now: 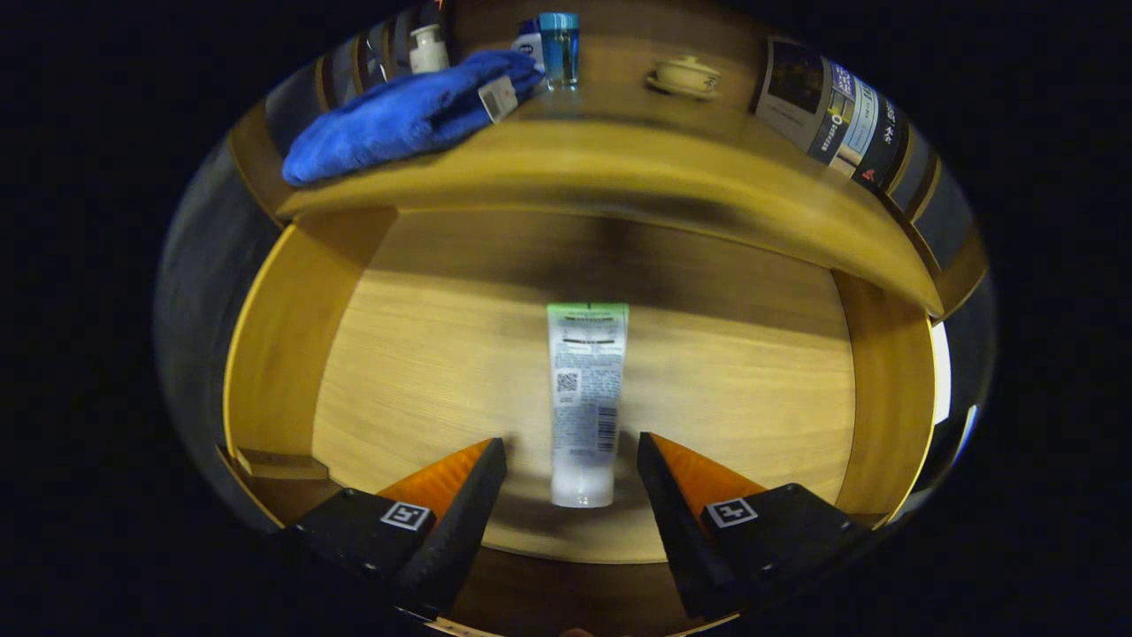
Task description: Pull open the drawer, take out the items inside it, and place them on the countertop above the cabinet.
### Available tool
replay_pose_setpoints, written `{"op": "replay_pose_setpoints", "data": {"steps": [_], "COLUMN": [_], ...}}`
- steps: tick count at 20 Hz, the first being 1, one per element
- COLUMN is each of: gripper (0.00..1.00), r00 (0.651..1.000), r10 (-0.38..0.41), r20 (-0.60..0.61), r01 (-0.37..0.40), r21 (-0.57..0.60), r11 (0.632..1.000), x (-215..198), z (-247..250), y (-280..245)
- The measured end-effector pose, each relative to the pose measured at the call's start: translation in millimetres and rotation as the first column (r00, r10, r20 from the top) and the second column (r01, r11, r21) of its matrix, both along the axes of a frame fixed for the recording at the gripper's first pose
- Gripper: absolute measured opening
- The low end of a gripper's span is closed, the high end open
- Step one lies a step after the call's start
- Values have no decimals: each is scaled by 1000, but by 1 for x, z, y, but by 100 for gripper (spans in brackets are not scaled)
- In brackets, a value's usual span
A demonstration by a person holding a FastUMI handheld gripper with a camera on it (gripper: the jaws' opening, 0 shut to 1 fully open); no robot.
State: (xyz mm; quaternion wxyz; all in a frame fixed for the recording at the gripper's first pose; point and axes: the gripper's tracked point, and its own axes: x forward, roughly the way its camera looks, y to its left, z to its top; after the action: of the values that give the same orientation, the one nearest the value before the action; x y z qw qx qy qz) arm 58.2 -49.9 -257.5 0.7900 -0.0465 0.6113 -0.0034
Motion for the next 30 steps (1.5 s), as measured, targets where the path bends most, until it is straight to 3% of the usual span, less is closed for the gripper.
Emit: {"op": "replay_pose_setpoints", "data": {"steps": [3,9,11,20,23,25,27,30], "gripper": [82,48,43,43,43,43,43,43], "r00": [999,999,998,996,979,964,946,923], "r10": [-14,-53,-59,-38,-91,-124,-109,-158], "r20": [-51,-8,31,80,185,235,304,350], "r01": [13,54,58,24,62,85,66,118], "r21": [-14,34,41,170,154,168,147,134], "r11": [1000,998,998,985,986,982,987,984], "x": [-7,1,4,15,33,54,95,146], "z": [-14,-9,0,54,89,112,122,117], "y": [-5,-1,1,9,-5,-13,-21,-37]}}
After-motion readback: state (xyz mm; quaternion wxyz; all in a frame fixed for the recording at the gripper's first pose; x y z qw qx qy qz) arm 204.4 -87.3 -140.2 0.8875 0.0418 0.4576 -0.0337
